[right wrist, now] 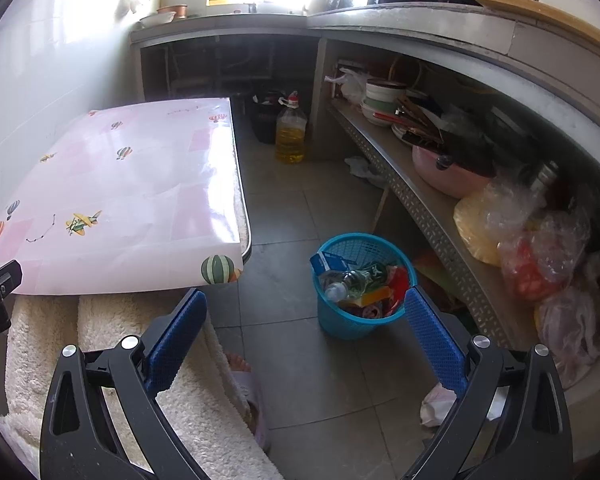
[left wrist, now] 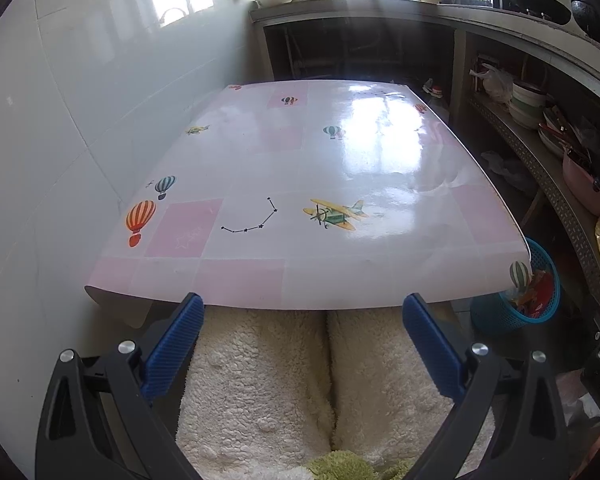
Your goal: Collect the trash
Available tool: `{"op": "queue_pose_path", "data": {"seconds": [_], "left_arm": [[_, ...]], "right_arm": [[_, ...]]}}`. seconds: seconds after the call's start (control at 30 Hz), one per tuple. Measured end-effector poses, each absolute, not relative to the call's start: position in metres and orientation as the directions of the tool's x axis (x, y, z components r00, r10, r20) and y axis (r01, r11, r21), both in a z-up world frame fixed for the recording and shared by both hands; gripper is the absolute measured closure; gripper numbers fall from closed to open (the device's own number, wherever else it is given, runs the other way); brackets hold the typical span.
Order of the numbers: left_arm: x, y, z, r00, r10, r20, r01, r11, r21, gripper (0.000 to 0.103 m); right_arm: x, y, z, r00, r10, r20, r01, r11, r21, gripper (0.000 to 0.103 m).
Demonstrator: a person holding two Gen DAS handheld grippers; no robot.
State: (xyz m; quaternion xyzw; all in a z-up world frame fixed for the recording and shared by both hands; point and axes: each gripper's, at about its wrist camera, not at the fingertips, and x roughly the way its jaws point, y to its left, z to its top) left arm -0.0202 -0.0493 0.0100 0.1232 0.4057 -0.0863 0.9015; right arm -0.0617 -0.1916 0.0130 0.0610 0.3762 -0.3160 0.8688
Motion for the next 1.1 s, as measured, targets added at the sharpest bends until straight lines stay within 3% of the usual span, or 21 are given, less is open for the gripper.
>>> {"op": "queue_pose_path", "data": {"seconds": [1.1], "left_arm": [[-0.0203, -0.0473, 0.0086, 0.654, -0.054, -0.755, 0.25, 0.957, 0.147, 0.006]], "right_arm": [[-0.0661, -0.199, 0.016, 0.524, -0.503, -0.687, 0.589, 0.797, -0.134, 0.008]]}}
